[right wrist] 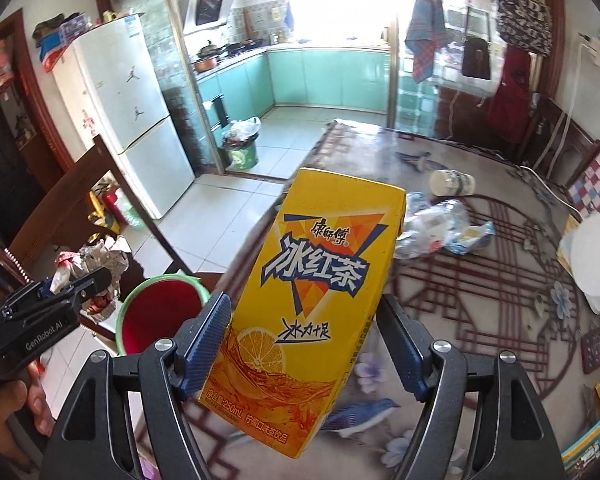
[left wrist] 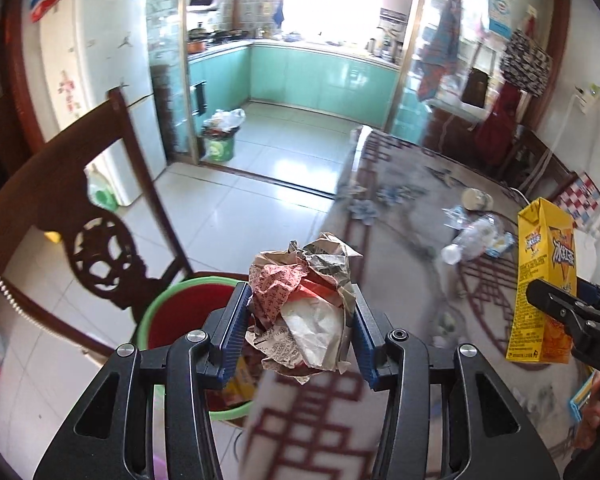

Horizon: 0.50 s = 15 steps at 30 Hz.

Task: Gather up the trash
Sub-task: 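Carry the paper and carton over the red bin and open both tools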

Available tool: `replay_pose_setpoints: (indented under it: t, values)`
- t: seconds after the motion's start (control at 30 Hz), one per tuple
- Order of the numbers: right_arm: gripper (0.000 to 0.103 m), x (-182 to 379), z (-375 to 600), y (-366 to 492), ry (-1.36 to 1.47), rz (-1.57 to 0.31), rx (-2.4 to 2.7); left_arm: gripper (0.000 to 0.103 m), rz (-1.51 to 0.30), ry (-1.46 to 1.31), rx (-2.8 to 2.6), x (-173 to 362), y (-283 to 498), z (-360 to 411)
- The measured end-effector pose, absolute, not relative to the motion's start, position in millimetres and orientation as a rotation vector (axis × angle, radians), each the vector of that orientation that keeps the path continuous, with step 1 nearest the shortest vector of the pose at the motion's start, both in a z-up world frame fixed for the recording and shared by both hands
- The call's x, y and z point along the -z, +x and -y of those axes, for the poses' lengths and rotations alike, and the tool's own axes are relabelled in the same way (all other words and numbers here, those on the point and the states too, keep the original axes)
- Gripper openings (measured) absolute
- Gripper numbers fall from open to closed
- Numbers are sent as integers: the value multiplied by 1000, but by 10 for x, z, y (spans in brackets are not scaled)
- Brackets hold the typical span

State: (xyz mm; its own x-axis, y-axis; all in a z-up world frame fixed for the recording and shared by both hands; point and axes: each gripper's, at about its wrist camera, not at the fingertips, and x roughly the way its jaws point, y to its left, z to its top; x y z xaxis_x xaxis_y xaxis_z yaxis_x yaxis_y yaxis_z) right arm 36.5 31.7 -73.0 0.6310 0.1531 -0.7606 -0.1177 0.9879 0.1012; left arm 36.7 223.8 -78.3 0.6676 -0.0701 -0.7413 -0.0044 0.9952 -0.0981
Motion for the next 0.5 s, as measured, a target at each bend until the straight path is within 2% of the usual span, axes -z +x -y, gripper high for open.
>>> replay_pose_setpoints:
  t: [0.5]
  values:
    - [74,1571,-1874,742,6,-996,-400,46,-912,-159,-100,1335,426,-3471]
